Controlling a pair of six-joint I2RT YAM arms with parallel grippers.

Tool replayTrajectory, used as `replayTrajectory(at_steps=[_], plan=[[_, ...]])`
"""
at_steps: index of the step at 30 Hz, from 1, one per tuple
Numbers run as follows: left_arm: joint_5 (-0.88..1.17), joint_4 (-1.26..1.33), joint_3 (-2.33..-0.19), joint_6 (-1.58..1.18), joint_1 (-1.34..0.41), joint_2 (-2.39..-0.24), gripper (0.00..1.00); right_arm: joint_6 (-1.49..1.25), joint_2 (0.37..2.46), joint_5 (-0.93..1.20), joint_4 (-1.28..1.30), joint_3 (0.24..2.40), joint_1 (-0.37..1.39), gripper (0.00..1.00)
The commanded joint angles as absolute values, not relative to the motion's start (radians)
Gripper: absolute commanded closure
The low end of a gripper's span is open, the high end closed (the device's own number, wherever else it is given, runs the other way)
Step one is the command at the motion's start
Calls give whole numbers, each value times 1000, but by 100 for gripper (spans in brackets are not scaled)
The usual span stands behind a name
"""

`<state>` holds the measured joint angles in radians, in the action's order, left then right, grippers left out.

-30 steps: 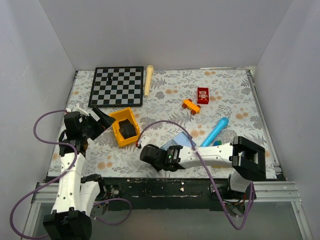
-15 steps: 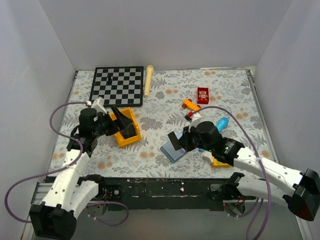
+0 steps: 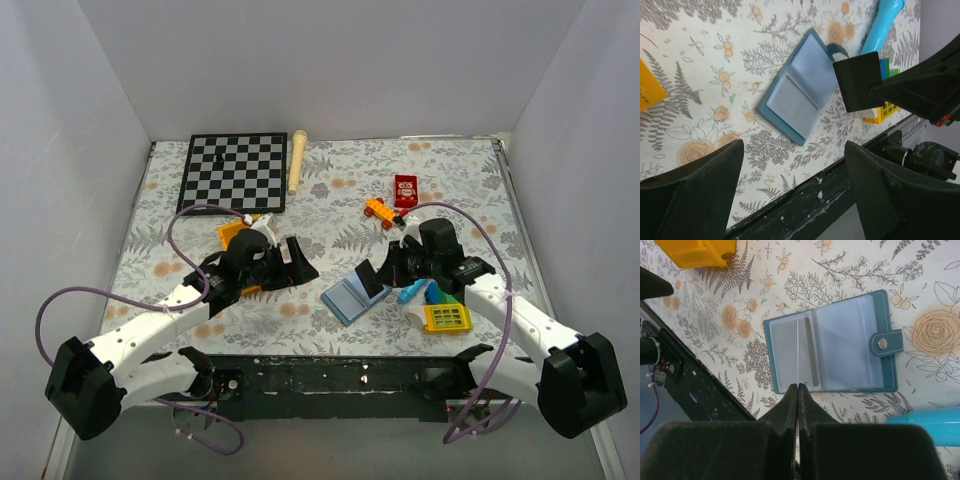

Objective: Put the credit cards into the card holder
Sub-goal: Pick up the credit card at the corner of the board, then insert the credit card into the card holder.

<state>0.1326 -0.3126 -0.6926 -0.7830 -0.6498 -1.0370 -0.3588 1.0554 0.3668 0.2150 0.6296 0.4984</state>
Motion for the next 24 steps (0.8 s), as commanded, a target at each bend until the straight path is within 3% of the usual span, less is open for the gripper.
replayTrajectory(at_steps=[1,11,24], plan=[[46,-253,-655,-870,-751,-1072,21,-302,1098,534,229,680,454,99],[15,-157,-609,-942,-874,-1218,44,-218,1225,650,175,681,416,99],[17,-78,-627,-957,-897,-1364,44,-190,1405,658,95,721,416,99]])
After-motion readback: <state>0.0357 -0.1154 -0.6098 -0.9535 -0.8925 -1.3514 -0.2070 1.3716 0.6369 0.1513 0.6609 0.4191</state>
